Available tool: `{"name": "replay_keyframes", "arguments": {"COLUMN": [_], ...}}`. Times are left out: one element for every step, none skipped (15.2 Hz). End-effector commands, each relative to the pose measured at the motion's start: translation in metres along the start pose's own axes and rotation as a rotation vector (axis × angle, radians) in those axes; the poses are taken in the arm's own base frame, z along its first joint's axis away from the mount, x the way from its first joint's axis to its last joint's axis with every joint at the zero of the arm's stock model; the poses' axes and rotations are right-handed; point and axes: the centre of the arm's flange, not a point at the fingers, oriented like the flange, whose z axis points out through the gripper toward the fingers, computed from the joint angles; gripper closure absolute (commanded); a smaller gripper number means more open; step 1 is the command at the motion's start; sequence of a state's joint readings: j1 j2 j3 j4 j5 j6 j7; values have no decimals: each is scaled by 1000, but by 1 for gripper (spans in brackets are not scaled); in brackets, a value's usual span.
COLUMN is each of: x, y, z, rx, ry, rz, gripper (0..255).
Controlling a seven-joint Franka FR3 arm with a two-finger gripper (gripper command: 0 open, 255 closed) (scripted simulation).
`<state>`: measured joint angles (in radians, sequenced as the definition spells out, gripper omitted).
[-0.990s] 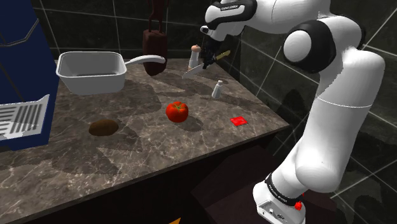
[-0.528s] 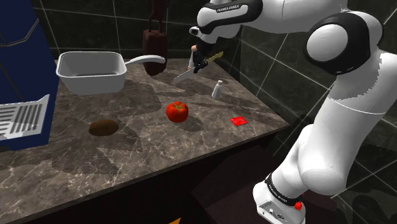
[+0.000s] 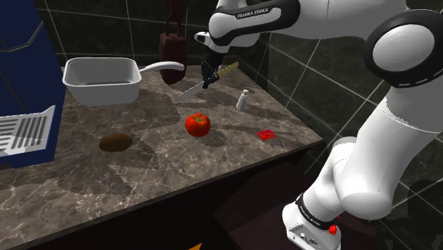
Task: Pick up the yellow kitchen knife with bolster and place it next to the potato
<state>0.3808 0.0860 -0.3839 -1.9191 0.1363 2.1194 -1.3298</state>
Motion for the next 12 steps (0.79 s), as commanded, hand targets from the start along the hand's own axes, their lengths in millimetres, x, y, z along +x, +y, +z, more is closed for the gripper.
{"name": "replay_keyframes", "arguments": {"x": [23, 35, 46, 58, 69, 81, 92, 104, 115, 127, 138, 150], "y": [-13, -20, -26, -33, -39, -45, -52, -58, -65, -71, -77, -84], "z": [1, 2, 3, 3, 4, 5, 6, 6, 7, 8, 9, 10], "rx": [0, 0, 0, 0, 0, 0, 0, 0, 0, 0, 0, 0], "ry": [0, 0, 0, 0, 0, 0, 0, 0, 0, 0, 0, 0], "rz": [1, 1, 1, 1, 1, 1, 1, 1, 1, 1, 1, 1], "gripper": [255, 255, 255, 255, 255, 255, 255, 255, 255, 255, 255, 255]}}
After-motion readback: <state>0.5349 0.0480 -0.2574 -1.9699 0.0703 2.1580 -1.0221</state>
